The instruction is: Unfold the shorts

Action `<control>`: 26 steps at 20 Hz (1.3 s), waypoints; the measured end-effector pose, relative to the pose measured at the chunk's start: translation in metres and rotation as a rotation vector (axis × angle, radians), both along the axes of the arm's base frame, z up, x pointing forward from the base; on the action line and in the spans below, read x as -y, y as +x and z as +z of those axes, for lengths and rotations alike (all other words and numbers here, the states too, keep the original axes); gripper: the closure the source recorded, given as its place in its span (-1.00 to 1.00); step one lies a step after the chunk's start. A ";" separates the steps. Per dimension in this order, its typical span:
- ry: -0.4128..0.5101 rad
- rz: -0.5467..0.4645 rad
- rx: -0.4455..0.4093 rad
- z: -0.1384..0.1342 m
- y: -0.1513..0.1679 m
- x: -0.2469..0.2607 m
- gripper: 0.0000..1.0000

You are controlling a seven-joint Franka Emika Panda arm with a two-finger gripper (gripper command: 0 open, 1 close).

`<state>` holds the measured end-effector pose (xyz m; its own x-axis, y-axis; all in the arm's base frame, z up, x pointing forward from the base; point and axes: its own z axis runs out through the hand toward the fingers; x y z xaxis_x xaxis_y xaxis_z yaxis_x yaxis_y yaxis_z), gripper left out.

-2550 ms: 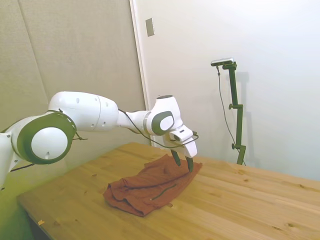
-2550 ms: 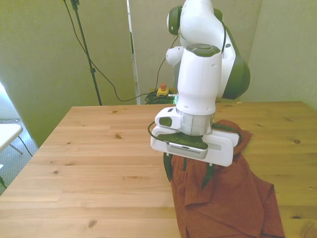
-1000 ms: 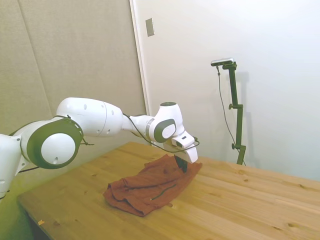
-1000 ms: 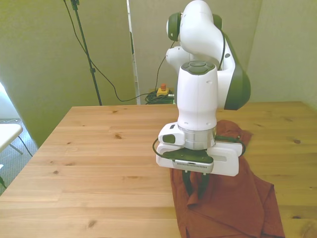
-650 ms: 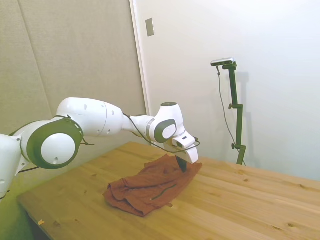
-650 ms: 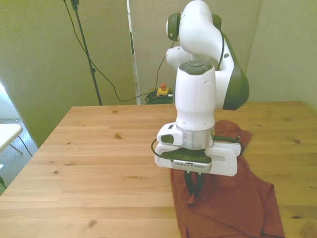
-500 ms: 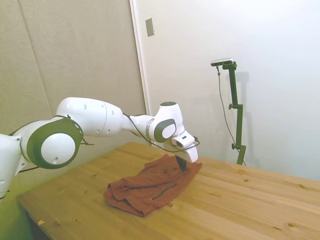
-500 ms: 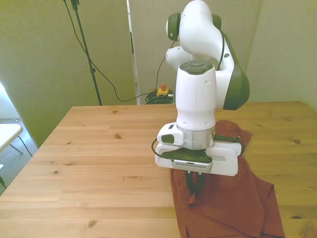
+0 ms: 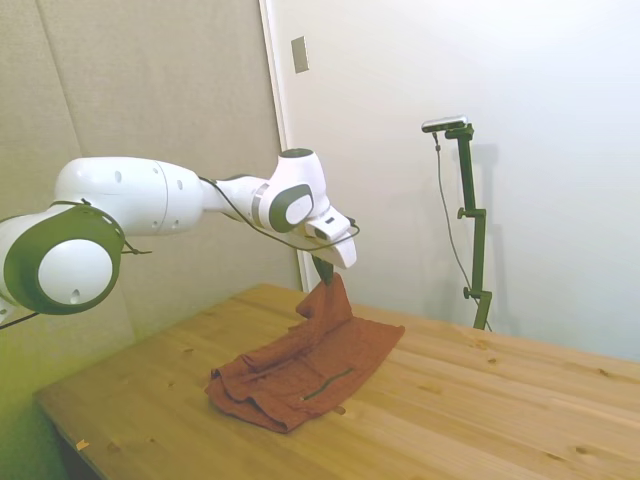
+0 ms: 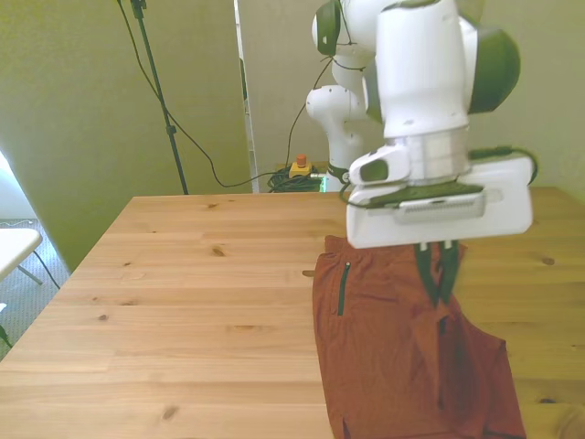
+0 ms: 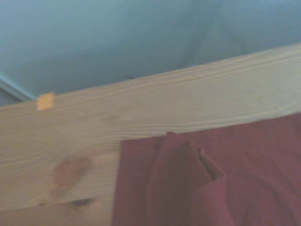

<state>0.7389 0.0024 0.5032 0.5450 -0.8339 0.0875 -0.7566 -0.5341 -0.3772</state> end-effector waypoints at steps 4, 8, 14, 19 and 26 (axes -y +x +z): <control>0.006 0.055 0.028 0.031 0.012 -0.045 1.00; 0.013 0.117 0.017 0.008 0.034 -0.094 -1.00; 0.075 0.270 -0.042 -0.036 0.049 -0.141 -1.00; 0.109 0.295 -0.049 -0.020 0.047 -0.136 -1.00; 0.135 0.329 -0.008 0.019 0.041 -0.106 -1.00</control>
